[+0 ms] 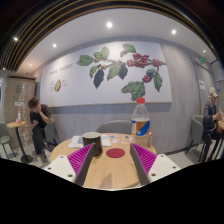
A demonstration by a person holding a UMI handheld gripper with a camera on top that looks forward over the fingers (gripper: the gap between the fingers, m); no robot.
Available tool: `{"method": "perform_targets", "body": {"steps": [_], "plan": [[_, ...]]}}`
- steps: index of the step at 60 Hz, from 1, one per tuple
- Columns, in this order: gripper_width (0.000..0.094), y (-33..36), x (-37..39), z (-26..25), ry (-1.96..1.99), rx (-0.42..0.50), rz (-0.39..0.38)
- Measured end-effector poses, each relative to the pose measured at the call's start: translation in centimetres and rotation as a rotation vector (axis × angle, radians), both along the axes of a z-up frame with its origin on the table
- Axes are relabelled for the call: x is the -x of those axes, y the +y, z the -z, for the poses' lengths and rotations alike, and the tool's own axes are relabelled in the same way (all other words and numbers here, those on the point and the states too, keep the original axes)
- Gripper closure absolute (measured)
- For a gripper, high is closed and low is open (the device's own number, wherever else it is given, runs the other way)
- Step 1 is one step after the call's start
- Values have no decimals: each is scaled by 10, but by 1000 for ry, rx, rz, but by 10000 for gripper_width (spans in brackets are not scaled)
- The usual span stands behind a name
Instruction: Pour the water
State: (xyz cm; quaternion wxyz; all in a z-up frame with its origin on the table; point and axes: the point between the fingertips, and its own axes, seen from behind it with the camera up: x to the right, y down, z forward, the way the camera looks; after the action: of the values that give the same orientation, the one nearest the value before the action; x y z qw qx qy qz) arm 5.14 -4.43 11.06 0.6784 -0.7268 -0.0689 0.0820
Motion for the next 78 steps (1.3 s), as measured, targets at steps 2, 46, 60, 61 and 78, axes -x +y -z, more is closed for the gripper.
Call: {"method": "perform_targets", "body": {"steps": [2, 46, 60, 61, 78], "plan": [[171, 27, -20, -11, -14, -12, 20], [591, 186, -79, -27, -123, -90, 134], [612, 200, -69, -46, -554, -185, 205], [613, 196, -78, -60, -615, -188, 196], [614, 233, 1, -80, -1750, -431, 165]]}}
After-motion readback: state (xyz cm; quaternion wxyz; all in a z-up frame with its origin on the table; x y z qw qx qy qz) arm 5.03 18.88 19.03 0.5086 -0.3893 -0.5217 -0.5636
